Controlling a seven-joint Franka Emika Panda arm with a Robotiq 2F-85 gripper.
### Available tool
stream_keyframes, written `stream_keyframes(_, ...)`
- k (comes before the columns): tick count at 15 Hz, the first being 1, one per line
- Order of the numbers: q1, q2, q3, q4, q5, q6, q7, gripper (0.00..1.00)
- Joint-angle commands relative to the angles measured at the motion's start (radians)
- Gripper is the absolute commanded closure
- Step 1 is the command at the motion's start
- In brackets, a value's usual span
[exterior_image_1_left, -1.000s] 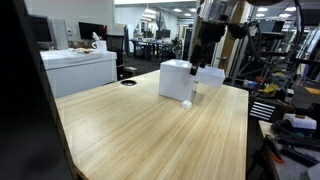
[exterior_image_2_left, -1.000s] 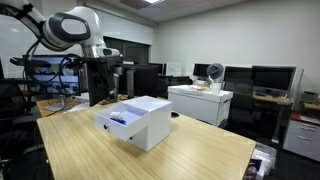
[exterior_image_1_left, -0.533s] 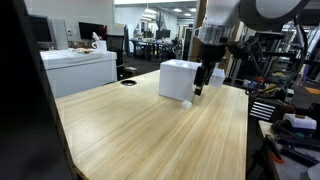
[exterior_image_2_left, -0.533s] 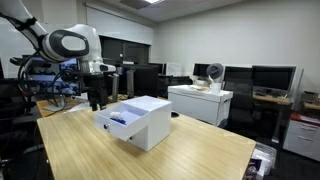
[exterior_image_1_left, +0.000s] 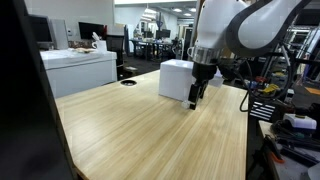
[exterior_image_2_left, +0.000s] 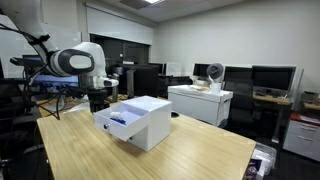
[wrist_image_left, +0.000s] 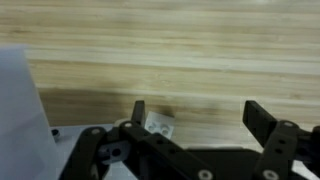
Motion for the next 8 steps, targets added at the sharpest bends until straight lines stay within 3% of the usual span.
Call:
stream_keyframes(1,-0.011,0.067,-0.02,0.032,-0.033,0.04,0.033,0.0)
stream_keyframes(8,-0.013,0.144,-0.09,0.102,-0.012,0.049,0.03,0.0)
